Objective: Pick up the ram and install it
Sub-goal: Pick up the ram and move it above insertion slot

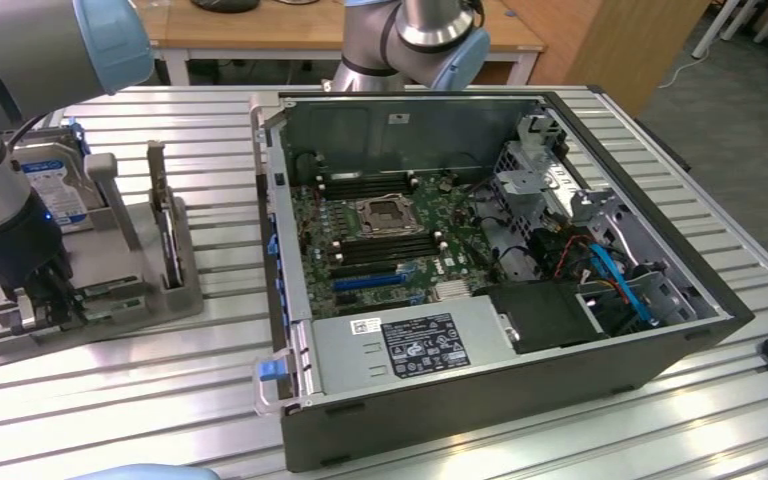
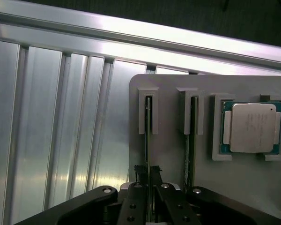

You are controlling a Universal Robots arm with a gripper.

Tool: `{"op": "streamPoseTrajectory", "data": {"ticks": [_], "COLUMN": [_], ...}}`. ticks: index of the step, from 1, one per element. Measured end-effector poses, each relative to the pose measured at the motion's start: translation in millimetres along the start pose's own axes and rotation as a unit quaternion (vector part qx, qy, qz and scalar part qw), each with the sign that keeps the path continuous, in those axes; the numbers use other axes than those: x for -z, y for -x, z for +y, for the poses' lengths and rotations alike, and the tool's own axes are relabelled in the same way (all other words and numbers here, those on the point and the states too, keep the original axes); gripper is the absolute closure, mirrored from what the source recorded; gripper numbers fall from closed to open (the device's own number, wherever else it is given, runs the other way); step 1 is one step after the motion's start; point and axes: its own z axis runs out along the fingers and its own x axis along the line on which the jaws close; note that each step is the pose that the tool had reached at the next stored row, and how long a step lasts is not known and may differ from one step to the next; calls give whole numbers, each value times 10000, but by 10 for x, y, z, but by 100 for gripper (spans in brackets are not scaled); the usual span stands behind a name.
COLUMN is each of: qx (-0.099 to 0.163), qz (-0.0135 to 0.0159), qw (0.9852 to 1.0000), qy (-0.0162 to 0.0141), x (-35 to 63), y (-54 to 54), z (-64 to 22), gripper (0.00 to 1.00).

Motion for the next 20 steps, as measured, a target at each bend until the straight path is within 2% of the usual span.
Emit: {"op": "streamPoseTrajectory", "data": {"ticks": [13, 20], "qx": [0, 0], "qz": [-1, -1], "qw": [10000, 10000], "qy": [-1, 0], "x": [2, 100], "y": [0, -1], "z": [0, -3], "gripper": [86, 86]}}
